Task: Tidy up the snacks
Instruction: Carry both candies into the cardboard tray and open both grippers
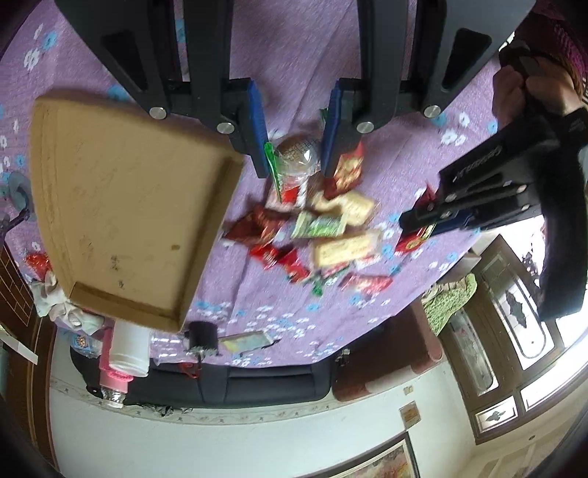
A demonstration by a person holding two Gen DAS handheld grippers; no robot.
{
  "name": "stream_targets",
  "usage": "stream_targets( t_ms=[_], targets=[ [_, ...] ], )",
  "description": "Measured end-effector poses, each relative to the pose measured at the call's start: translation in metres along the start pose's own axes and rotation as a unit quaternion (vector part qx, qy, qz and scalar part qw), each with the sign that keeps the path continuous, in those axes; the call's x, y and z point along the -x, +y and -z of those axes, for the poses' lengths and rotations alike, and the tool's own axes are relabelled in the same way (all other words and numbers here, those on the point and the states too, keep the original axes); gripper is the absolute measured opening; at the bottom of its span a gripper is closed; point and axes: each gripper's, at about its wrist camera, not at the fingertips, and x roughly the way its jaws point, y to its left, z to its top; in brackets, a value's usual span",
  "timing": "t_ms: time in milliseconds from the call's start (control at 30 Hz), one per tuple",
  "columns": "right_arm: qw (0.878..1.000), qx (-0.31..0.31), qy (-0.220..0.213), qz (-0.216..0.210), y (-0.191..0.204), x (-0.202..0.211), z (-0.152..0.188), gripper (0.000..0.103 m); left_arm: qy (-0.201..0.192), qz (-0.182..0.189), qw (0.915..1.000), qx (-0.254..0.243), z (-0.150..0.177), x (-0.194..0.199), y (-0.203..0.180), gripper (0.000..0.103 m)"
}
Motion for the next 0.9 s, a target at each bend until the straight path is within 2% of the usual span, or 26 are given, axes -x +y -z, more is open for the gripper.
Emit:
stream_targets(
  t_ms=[200,367,467,567,700,800,900],
  targets=[
    [0.998,-0.057,-0.034,0.014,-0.046,0.004,-0.036,0.027,-0.011,0.03,0.9995,-0.004,-0.025,0.005,-0.014,0.019],
    [0.992,-0.112,-0.057,0.019,-0.087,0.0,-0.06,0.027,-0.015,0.076,0.9969,-0.012,-0.045,0.005,-0.033,0.019],
    [0.987,-0.143,-0.07,0.029,-0.117,-0.006,-0.074,0.027,-0.013,0.077,0.9967,-0.021,-0.058,-0.001,-0.051,0.019],
    [0.982,-0.165,-0.078,0.048,-0.146,-0.016,-0.075,0.027,0.001,0.095,0.9952,-0.024,-0.072,-0.019,-0.079,0.019],
    [0.976,-0.203,-0.052,0.05,-0.18,-0.029,-0.064,0.027,0.021,0.122,0.9917,-0.036,-0.082,-0.055,-0.13,0.019],
    [0.974,-0.206,-0.047,0.081,-0.194,-0.033,-0.058,0.027,0.048,0.142,0.9879,-0.039,-0.085,-0.085,-0.162,0.019],
    [0.971,-0.223,-0.03,0.083,-0.206,-0.039,-0.052,0.027,0.071,0.152,0.9848,-0.043,-0.079,-0.11,-0.186,0.019]
  ],
)
